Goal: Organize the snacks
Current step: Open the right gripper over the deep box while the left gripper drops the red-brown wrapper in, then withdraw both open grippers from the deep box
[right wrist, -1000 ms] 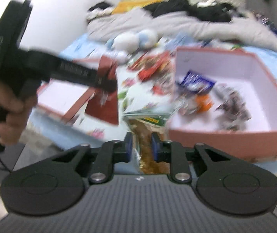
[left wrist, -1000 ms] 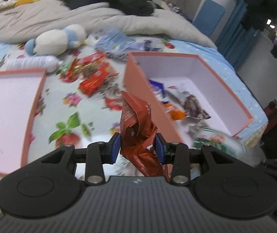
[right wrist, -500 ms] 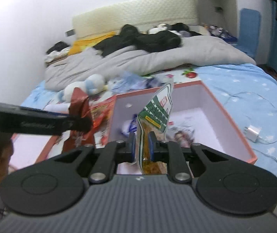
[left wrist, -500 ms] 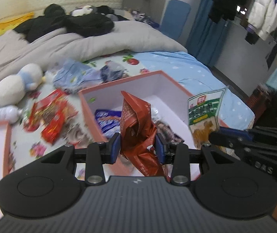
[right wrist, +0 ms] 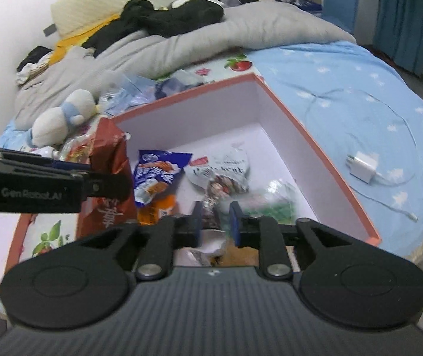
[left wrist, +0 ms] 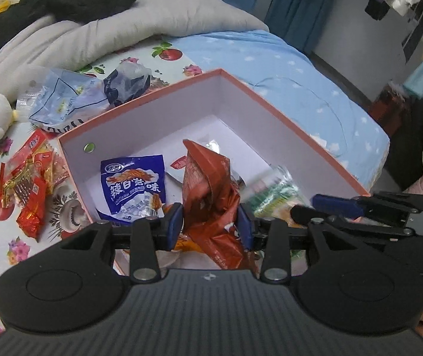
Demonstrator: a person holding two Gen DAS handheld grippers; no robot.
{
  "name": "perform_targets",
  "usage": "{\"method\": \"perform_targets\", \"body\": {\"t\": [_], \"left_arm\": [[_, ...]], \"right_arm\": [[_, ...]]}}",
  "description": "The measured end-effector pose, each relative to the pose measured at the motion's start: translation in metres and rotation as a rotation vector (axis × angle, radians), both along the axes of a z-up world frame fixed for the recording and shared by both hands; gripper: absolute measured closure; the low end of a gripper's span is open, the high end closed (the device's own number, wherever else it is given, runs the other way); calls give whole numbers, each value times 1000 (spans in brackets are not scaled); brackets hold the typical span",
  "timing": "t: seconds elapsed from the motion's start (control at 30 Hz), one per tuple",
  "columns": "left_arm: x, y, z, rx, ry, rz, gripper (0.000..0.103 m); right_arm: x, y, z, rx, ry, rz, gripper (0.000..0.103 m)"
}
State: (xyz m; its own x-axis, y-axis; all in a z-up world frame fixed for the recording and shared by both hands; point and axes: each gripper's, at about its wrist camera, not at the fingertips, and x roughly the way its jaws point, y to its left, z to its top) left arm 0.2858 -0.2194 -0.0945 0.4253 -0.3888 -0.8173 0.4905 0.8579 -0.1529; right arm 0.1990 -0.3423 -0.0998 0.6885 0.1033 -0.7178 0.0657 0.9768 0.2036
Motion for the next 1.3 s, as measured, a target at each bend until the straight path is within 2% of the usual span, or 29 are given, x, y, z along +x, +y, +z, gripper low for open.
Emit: {"method": "perform_targets", "body": {"t": [0.03, 0.07, 0.13, 0.43, 0.8, 1.03, 1.3], "left_arm": [[0, 0, 1, 0, -6, -2, 42], [-1, 1, 4, 0, -12, 3, 27], [-5, 8, 12, -20, -26, 28, 21], [-53, 39, 46, -64, -90, 60, 18], [-127, 103, 66, -101, -178, 157, 18], [-178, 152, 73, -118, -229, 269, 18], [-226, 209, 65, -172, -202, 414, 18]], "right_arm": [[-3, -2, 0, 8, -5, -3, 42], [-7, -3, 1, 11, -12, -5, 37], [-13, -4, 3, 0, -21, -13, 39], [-56, 11, 24, -14, -109, -34, 39], [-110, 59, 46, -4, -220, 18, 39], [-132, 93, 44, 12, -238, 82, 39], [-156, 123, 40, 18, -233, 140, 39]]}}
